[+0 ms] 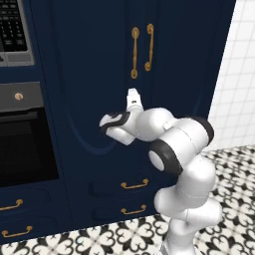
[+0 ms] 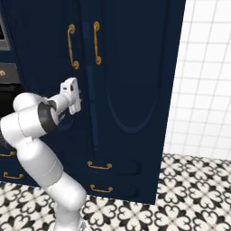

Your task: Pick the kettle from the counter and place it on the tray. Then pick the mug from the cabinet and place it on the tray. Then close the cabinet doors.

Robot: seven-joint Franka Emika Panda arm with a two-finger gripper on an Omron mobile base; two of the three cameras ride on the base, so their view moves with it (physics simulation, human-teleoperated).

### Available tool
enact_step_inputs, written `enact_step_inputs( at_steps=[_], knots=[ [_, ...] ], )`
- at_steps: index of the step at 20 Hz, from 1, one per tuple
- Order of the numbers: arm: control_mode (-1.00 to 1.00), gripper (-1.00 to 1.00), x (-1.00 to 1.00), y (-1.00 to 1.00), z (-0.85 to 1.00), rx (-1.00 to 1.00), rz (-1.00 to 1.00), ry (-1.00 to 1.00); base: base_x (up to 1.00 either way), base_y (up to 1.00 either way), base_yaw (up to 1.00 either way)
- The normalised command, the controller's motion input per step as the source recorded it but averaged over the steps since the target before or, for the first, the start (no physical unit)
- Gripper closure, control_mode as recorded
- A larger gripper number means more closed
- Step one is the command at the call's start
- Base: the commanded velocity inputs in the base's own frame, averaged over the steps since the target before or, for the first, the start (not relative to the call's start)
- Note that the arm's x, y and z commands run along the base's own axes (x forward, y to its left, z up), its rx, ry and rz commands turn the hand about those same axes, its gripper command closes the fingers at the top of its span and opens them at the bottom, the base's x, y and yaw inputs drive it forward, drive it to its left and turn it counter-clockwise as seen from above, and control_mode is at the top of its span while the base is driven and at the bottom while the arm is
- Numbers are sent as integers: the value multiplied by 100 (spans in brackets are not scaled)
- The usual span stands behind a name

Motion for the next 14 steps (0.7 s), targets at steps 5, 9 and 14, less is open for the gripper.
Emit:
enact_step_inputs(
  at_steps=[5,9,14],
  knots=[
    [-100,-100,66,21,29,0,0,0,0,0,0],
    [-100,-100,64,27,24,0,4,0,0,0,0],
    [-100,-100,47,27,22,0,5,0,0,0,0]
  ],
)
